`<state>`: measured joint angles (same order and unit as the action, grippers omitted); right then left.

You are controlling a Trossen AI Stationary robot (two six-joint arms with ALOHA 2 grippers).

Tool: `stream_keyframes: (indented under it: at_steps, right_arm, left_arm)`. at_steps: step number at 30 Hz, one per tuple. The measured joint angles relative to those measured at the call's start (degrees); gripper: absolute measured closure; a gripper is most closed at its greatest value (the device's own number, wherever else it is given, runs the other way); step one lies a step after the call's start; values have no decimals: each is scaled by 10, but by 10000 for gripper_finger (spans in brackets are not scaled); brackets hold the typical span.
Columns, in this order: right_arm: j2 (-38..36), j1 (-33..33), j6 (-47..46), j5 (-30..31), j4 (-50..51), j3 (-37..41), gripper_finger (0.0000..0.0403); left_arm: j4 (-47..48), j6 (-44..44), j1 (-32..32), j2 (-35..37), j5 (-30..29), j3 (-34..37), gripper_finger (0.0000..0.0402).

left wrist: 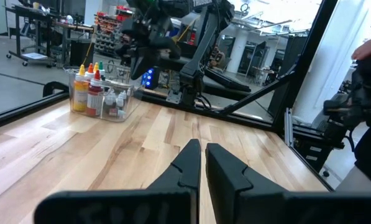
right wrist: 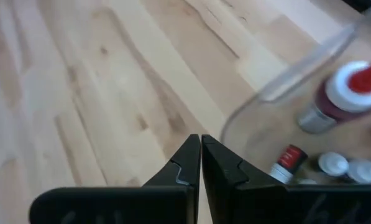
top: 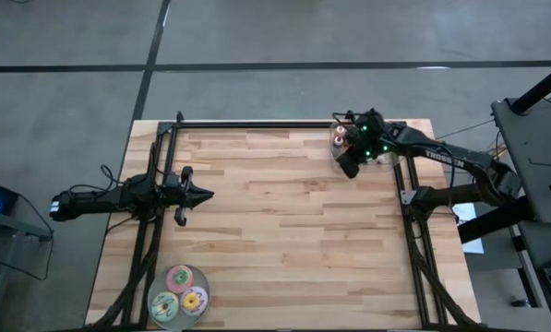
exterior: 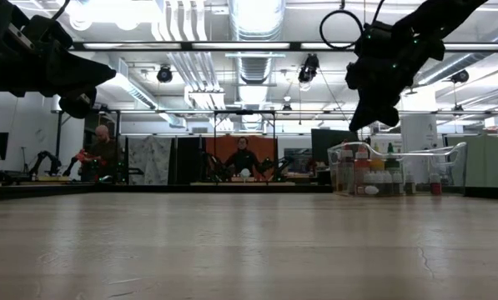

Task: Pick & Place food coloring
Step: Return to Home Position

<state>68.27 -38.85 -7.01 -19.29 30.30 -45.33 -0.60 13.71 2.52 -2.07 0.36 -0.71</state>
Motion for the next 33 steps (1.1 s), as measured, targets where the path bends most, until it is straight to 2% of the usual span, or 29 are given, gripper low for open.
stream_keyframes:
  at_steps: [8,15,25,33]
  right_arm:
    - [-7,27,37,-22,-1,-5,394]
    - [-28,94,26,-22,-20,-5,394]
    - [-34,226,-62,-18,-175,-5,394]
    - [-34,286,-61,-16,-254,-4,394]
  left_arm:
    - [0,0,0,0,0,0,402]
    - [0,0,0,0,0,0,402]
    - [0,0,0,0,0,0,402]
    - [0,0,0,0,0,0,402]
